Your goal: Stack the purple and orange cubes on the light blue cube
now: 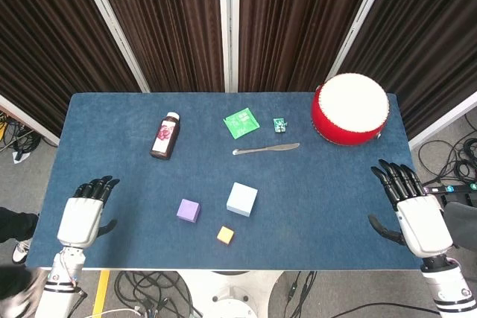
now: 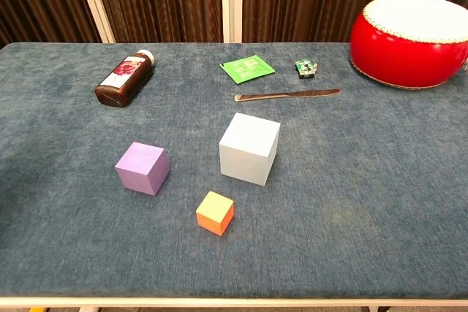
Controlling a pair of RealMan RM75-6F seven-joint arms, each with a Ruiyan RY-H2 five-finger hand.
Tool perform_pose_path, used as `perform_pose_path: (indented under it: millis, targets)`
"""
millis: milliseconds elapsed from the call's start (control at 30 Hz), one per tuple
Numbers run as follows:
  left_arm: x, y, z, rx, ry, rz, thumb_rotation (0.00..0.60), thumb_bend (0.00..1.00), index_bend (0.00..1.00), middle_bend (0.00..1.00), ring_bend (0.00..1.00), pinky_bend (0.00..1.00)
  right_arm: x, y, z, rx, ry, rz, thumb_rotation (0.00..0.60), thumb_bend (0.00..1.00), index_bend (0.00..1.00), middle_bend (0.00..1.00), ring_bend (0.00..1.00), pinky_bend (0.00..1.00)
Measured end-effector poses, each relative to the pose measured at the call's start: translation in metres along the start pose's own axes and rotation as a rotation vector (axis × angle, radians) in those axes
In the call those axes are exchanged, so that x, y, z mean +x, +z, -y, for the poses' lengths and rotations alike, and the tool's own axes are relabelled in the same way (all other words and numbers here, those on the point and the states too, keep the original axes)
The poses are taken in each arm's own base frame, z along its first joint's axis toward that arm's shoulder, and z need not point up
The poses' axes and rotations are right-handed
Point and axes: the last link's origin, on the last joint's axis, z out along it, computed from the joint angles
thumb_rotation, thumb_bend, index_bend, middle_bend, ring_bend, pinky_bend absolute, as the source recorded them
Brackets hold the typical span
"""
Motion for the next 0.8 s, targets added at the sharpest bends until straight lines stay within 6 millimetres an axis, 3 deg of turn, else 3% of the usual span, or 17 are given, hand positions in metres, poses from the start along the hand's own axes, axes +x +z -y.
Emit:
perform_pose_path:
  millis: [500,800]
  targets:
    - [0.004,0.000,-0.012,-0.043,-0.019,-0.017,0.600,0.14,0.26,0.29,0.23,0.29,0.000,0.009,0.004,0.011,-0.008,0.013,0.600,0.20,0.00,0.00,0.00,0.00]
    - [0.005,0.017,-0.052,-0.190,0.015,0.028,0.600,0.14,0.26,0.29,0.23,0.29,0.003,0.003,-0.001,0.011,0.008,-0.008,0.600,0.20,0.00,0.00,0.00,0.00]
